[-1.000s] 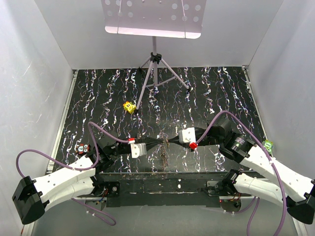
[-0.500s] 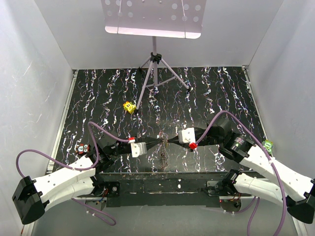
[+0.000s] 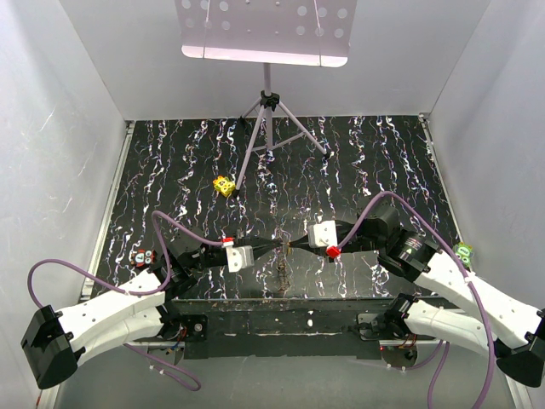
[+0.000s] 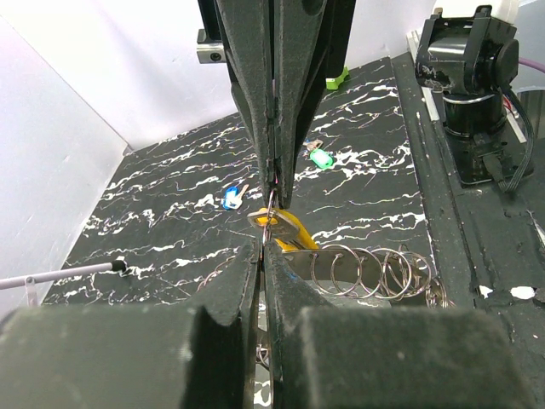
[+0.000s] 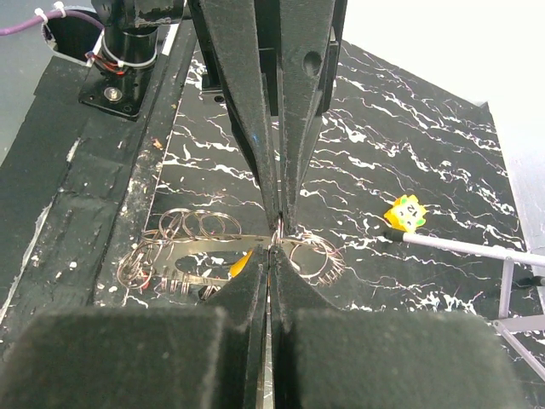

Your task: Put the keys on the keyring

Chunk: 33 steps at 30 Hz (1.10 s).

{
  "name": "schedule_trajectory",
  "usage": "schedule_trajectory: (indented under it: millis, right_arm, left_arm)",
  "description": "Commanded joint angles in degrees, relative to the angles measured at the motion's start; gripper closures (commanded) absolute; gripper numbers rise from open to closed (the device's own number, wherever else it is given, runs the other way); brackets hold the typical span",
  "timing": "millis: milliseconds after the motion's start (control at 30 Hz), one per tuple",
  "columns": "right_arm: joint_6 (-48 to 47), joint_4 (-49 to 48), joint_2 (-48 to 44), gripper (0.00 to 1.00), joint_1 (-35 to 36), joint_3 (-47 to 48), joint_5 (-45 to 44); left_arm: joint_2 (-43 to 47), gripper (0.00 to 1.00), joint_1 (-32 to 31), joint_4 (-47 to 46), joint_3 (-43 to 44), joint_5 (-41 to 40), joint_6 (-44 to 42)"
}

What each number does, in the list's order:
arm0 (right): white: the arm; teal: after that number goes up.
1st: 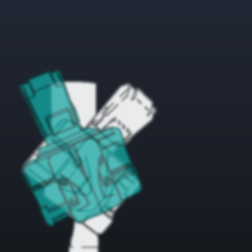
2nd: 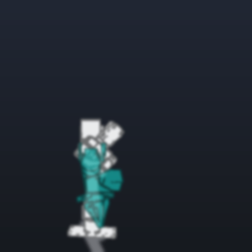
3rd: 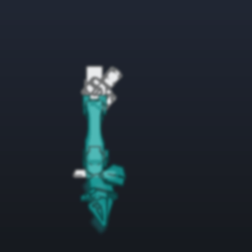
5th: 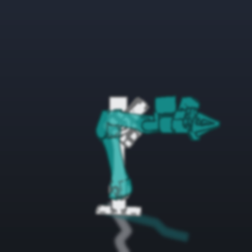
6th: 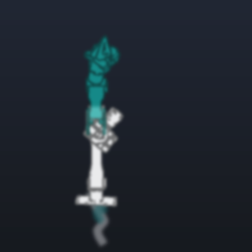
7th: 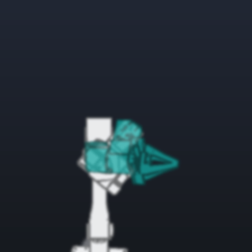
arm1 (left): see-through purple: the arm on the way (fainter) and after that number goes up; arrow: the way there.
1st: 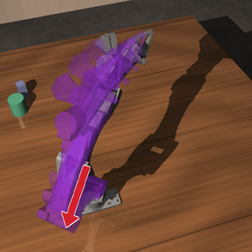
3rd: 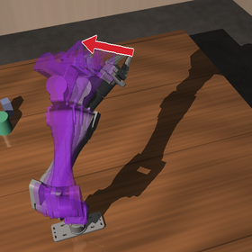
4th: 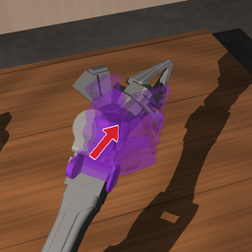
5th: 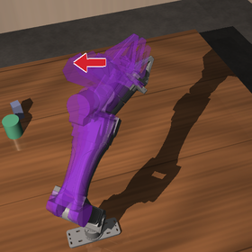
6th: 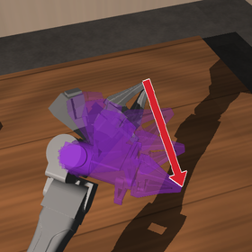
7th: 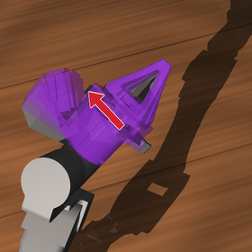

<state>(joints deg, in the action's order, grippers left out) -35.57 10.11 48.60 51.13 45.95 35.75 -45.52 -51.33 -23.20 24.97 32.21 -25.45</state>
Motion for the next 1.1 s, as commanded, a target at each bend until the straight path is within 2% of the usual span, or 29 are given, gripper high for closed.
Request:
schedule_trajectory:
  millis: [0, 1067]
  right_arm:
    - [1.4, -1.9, 0.8, 0.99, 0.6, -0.8, -0.6]
    - [4.6, -2.1, 1.1, 0.99, 0.0, -0.3, -0.7]
  left_arm:
    - [2.0, 1.0, -0.3, -5.1, 1.2, 0.6, 0.1]
    - [2.1, 1.0, -0.3, -4.2, 1.2, 1.9, -0.7]
